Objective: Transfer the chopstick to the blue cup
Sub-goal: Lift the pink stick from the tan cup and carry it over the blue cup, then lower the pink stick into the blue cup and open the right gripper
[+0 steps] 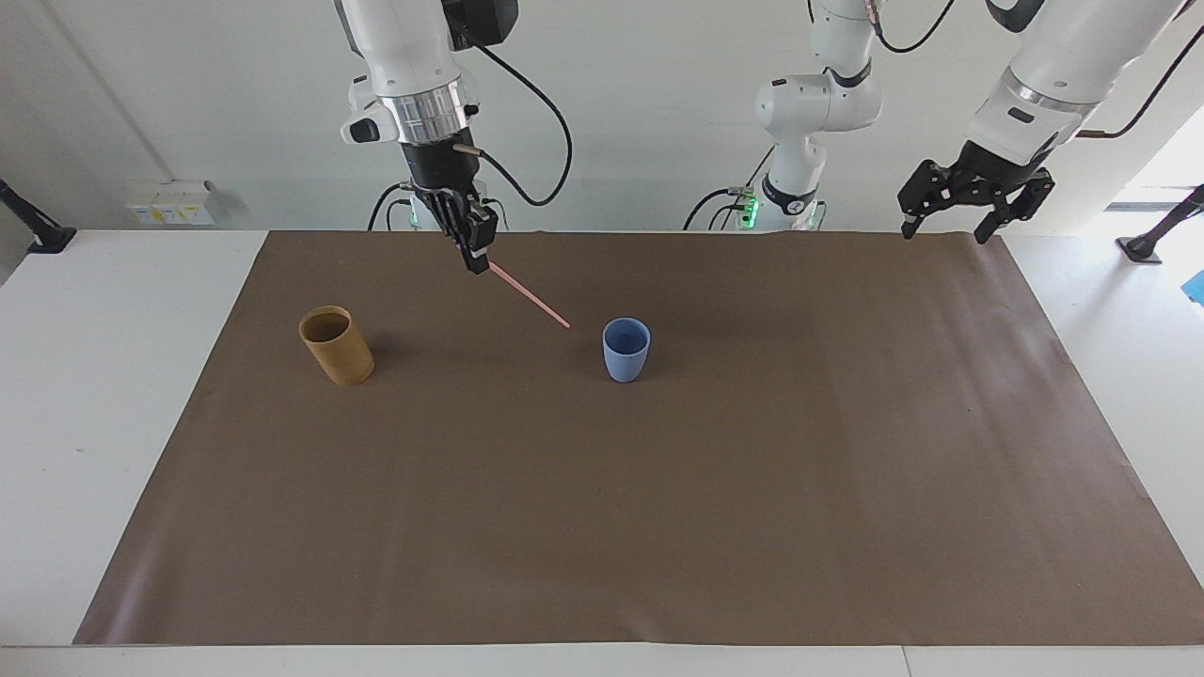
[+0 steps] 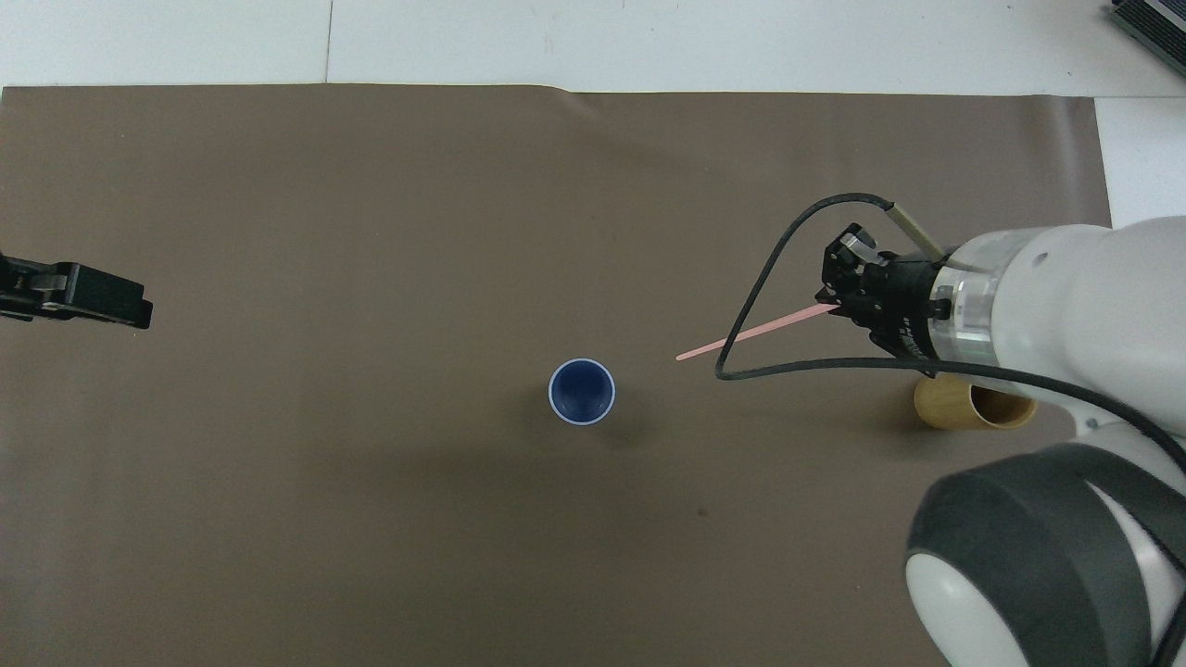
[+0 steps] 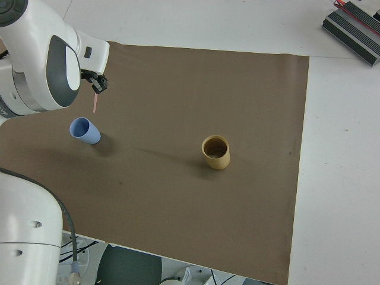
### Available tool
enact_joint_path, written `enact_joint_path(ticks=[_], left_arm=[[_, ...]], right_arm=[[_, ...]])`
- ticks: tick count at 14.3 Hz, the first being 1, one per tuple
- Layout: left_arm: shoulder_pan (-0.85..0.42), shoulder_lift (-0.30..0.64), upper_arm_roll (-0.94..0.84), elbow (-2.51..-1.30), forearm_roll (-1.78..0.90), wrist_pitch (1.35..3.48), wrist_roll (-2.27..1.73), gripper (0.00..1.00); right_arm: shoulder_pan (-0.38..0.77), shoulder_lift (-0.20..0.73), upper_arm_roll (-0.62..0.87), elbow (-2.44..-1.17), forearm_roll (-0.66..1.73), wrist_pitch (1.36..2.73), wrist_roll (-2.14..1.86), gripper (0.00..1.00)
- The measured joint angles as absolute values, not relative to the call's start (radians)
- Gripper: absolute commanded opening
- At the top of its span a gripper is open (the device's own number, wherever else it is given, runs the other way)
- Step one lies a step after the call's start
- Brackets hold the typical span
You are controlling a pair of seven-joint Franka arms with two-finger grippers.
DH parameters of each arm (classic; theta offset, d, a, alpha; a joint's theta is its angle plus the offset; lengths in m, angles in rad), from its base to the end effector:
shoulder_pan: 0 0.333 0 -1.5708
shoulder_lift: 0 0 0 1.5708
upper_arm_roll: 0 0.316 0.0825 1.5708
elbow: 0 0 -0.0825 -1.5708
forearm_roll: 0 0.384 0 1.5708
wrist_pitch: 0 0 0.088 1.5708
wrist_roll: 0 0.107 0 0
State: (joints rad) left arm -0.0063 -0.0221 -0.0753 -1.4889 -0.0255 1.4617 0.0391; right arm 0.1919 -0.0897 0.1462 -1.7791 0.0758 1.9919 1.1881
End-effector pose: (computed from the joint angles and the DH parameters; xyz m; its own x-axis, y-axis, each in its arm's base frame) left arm 0.5343 -0.0472 0.6652 0.9924 -0.1231 -0.0042 -0.1230 -0.9921 0.0239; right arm 0.5267 0.1937 0.6152 0.6384 -0.7679 0.0529 -0.7238 -0.6223 -0.2980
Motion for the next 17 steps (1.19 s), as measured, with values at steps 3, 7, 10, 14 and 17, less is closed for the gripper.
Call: enact_joint_path(ticks=[3,7,10,14,17], left_arm=[[0.001,-0.033,-0.069,-1.506,-0.025,1.462,0.061,1.0],[0.006,-0.037,-0.061,-1.518,-0.025,1.449,0.086,1.0],[0.011,-0.037,-0.056,-1.525,-0.025,1.427,0.097,1.0],[0.013,-0.038,-0.057,-1.525,-0.025,1.42,0.099,1.0],[0.013,-0.038,-0.057,-1.525,-0.025,1.42,0.099,1.0]], right_arm=[[0.256,-0.047,0.146,-1.78,0.066,2.047,1.251,0.0],[0.326,-0.024,0.146,-1.806,-0.002,2.06,1.258,0.0],[0.37,-0.022,0.146,-1.855,-0.061,2.098,1.261,0.0],[0.389,-0.001,0.146,-1.902,-0.083,2.189,1.263,0.0],[0.402,0.022,0.146,-1.913,-0.093,2.209,1.263,0.28]])
